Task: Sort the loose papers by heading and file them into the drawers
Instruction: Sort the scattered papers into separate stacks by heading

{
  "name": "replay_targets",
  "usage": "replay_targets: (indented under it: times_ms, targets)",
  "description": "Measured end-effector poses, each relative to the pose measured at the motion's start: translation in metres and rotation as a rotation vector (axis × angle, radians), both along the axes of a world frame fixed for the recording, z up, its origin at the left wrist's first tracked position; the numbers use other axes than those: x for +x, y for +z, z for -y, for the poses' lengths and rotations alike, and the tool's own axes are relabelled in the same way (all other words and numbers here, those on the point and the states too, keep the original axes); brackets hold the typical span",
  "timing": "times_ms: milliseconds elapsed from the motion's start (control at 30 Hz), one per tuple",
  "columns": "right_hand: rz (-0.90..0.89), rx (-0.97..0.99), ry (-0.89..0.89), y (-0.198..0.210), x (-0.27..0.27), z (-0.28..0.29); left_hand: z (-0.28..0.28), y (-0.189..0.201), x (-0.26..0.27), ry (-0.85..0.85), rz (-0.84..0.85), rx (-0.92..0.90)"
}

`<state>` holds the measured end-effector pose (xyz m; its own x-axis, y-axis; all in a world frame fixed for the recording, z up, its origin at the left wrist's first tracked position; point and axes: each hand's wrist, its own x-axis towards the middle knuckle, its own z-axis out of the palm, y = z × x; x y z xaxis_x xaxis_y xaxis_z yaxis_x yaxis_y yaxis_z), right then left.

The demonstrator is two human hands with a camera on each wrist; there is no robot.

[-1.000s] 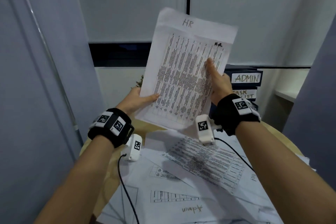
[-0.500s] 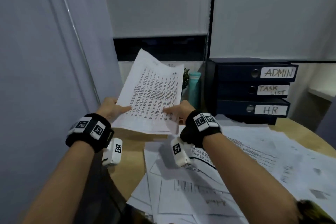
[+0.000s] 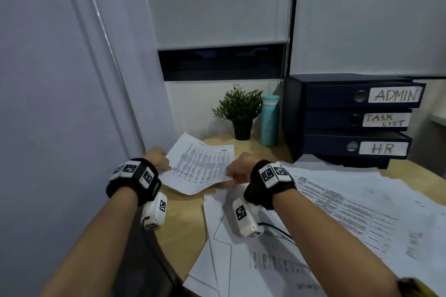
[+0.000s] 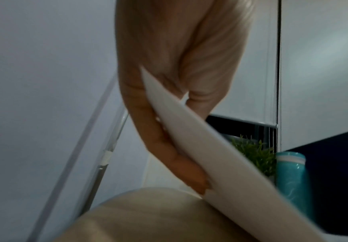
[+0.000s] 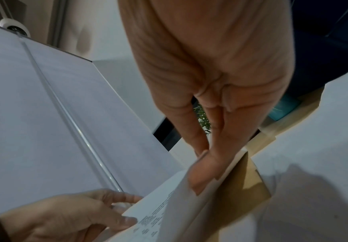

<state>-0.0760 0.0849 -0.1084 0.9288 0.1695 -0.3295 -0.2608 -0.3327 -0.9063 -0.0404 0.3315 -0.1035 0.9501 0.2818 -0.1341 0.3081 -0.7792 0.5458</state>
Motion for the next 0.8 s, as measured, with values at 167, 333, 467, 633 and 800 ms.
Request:
replay_targets:
  times_ms: [167,333,467,633,800]
  targets:
    - [0.032,-0.010,-0.069,-0.013,0.016,-0.003,0.011,-0.005,0.021,-0.071,0.112,-0.074]
    - [-0.014,0.063,-0.139,-0.017,0.023,-0.005,0.020,0.001,0.030,-0.127,-0.031,0.063]
    - [-0.096,0.037,-0.088,-0.012,0.021,-0.008,0.024,0.007,0.029,-0.256,-0.235,0.151]
    - [-0.011,-0.117,-0.068,-0.017,0.029,-0.003,0.051,0.012,0.020,-0.488,-0.363,0.261]
    - [0.055,-0.234,-0.047,-0.019,0.037,-0.004,0.070,0.014,0.018,-0.587,-0.392,0.372]
